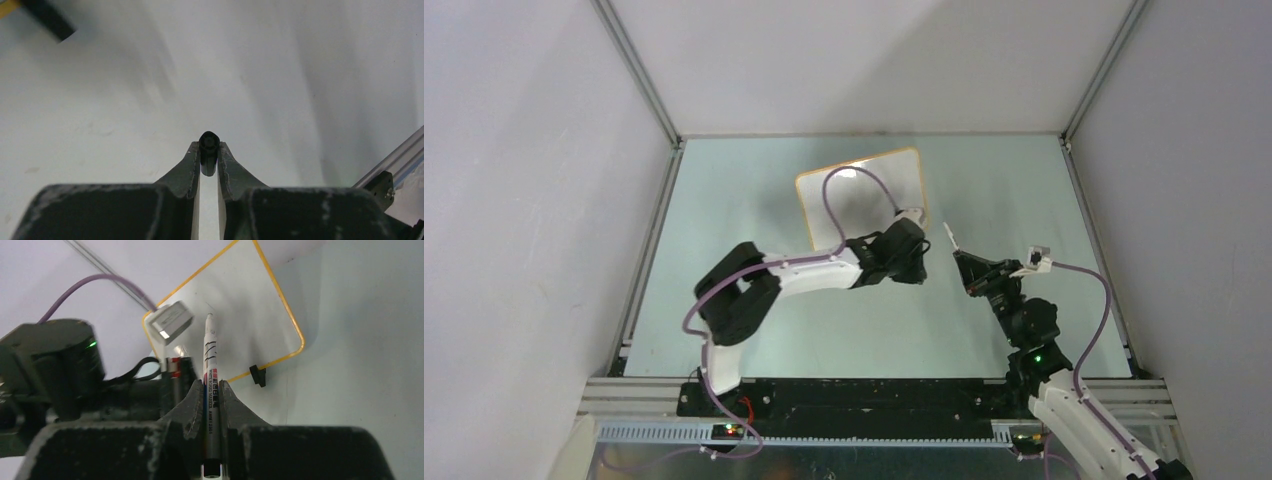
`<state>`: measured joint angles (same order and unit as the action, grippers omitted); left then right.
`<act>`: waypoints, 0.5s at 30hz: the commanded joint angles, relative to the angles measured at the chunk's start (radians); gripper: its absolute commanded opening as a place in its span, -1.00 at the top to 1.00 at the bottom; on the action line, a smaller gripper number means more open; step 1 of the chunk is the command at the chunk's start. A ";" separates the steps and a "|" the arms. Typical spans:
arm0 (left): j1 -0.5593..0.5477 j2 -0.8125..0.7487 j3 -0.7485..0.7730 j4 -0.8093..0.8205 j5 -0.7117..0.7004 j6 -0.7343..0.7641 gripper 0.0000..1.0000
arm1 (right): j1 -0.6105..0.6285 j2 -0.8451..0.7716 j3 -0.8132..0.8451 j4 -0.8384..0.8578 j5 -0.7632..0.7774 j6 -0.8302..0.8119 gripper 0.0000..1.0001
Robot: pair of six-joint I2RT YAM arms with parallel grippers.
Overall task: Write a sentence on the whiteboard
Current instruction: Place the pen cap at the center of the board.
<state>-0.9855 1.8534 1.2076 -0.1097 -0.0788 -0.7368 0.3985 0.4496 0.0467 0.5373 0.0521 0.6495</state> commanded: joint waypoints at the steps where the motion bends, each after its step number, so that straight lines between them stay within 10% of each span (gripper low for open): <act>1: -0.022 0.122 0.182 -0.158 0.046 0.060 0.76 | -0.003 -0.035 0.026 0.017 0.016 -0.025 1.00; 10: -0.023 0.160 0.213 -0.176 0.031 0.047 0.52 | -0.005 -0.206 0.021 -0.170 0.220 0.015 1.00; 15: -0.023 0.131 0.177 -0.136 0.027 0.053 -0.07 | -0.004 -0.304 0.017 -0.261 0.316 0.006 1.00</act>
<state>-1.0058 2.0136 1.3827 -0.2752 -0.0475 -0.7002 0.3973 0.2050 0.0467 0.3569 0.2459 0.6540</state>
